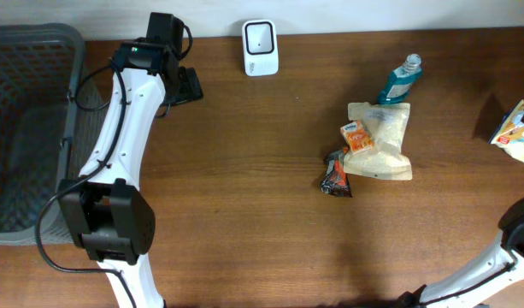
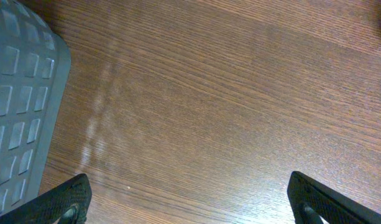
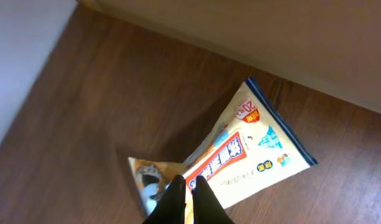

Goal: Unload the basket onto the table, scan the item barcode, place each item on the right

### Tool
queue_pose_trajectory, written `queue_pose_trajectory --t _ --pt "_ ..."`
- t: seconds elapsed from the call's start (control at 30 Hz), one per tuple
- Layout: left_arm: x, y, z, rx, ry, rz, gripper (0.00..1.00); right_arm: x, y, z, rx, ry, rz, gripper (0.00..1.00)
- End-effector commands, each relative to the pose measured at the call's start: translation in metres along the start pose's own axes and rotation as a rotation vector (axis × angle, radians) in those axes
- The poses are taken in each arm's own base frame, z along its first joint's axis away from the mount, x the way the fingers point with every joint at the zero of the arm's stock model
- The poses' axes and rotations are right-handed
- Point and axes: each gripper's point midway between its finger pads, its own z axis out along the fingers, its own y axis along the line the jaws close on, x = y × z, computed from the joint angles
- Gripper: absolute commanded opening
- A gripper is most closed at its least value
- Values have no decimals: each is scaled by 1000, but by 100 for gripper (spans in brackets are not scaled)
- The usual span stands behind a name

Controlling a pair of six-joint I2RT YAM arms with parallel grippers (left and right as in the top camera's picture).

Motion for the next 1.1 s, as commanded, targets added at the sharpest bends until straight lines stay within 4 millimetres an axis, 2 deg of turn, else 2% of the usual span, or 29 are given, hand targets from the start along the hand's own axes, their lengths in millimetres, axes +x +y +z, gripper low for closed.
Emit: queue_pose_trajectory --t 0.0,0.2,0.3,0.37,0.43,0.53,0.67,0.77,0.83,0.93,1.07 --pt "5 -2 8 -11 18 -3 99 34 -12 52 39 110 -9 8" --pt "4 -2 8 -11 18 -3 99 98 -33 120 109 292 -18 8" --pt "5 -2 8 -11 18 -3 99 118 -38 144 111 335 -44 8" --pt "5 -2 8 -11 18 -3 99 121 -37 147 99 345 -75 6" --pt "5 -2 8 -11 18 -3 99 119 -32 144 71 346 -103 4" --pt "4 -2 8 -11 18 -3 99 106 -21 126 26 324 -130 4" --pt "4 -2 8 -11 18 -3 99 67 0 85 -47 221 -125 4" --pt "5 -2 8 -11 18 -3 99 31 20 45 -107 102 -126 4" --pt "4 -2 8 -11 18 -3 99 21 30 32 -128 60 -136 5" --pt "4 -2 8 -11 18 -3 99 24 38 34 -136 60 -149 5" --pt "5 -2 8 -11 19 -3 99 43 47 55 -132 100 -170 5"
